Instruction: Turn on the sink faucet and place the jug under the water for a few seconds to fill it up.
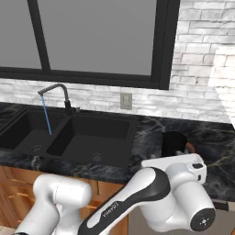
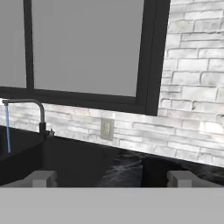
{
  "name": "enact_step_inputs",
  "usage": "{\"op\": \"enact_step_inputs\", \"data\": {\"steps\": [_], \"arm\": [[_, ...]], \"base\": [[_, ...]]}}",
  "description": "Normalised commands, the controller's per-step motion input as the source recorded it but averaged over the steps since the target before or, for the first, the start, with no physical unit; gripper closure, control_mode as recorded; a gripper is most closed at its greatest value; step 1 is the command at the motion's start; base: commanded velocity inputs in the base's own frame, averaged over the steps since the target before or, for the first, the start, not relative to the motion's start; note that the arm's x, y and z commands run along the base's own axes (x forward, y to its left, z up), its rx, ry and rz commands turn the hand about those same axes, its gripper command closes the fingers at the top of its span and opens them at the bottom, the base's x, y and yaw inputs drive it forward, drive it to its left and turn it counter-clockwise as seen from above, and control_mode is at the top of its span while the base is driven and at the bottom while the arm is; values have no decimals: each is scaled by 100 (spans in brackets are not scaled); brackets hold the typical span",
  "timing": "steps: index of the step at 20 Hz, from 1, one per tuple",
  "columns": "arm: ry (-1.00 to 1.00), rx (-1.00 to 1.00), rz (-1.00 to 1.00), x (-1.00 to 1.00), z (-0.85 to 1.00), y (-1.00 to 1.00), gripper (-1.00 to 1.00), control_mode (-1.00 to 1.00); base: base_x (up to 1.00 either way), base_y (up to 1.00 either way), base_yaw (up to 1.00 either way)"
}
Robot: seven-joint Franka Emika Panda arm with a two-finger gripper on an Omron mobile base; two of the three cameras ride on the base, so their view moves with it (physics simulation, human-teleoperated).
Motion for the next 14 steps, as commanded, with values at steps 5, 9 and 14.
{"op": "enact_step_inputs", "data": {"steps": [5, 9, 14], "arm": [[0, 0, 0, 1, -6, -44, -100, -100], [0, 0, 0, 3, -10, -35, -100, -100], [0, 0, 0, 31, -36, -2, -100, -100]], "base": [[0, 0, 0], [0, 0, 0], [0, 0, 0]]}}
